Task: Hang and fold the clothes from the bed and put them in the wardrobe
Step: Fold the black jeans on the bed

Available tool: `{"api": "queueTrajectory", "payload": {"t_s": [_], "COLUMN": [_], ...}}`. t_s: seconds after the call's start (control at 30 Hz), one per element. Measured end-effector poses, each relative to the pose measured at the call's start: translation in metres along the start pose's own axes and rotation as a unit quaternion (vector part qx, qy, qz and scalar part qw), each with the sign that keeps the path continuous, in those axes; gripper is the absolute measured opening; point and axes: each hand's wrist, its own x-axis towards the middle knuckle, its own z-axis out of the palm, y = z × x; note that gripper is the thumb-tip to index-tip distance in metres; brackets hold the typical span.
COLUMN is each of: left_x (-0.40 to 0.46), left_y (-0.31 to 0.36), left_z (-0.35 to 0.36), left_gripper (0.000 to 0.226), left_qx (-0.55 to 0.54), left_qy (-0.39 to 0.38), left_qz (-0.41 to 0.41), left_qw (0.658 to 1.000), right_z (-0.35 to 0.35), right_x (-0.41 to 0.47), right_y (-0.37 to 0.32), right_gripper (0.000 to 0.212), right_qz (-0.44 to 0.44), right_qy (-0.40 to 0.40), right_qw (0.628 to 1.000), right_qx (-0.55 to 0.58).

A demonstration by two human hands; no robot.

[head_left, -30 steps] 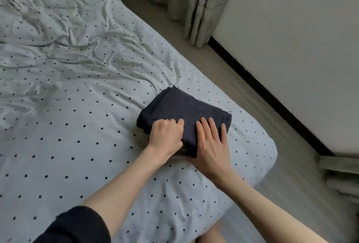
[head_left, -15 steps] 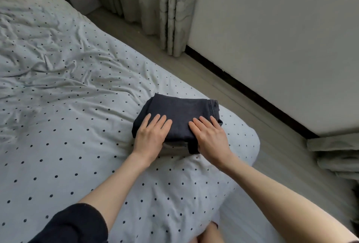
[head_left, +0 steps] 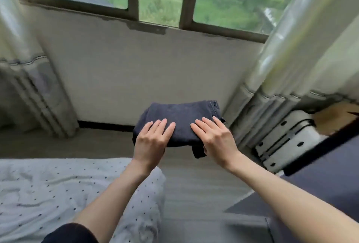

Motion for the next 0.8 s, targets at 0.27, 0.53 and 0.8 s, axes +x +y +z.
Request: {"api": "queueTrajectory", "payload": {"t_s": [0.27,0.53,0.8], "left_x": [0.115,0.127,0.162], "left_y": [0.237,0.385,0.494], "left_z": [-0.022,-0.073,-0.132], "left_gripper": [0.037,0.045,0.046], "left_qx": [-0.158,-0.269,-0.311], "left_qy": [0.069,0.018,0.075], "left_qz": [0.271,0.452,0.519], "left_qw": [0.947,0.851,0.793], "right_z": [-0.183,-0.325,-0.425], "right_x": [-0.176,-0.287,-0.326], "right_y": [0.119,0.097,0.102], "right_gripper": [0.056,0.058,0.055], "right_qz": [0.204,0.38,0.457], "right_qy": [-0.017,-0.038,-0.037], "right_qw": [0.963,0.899,0.823], "right_qx": [-0.175,-0.214,-0.335]}}
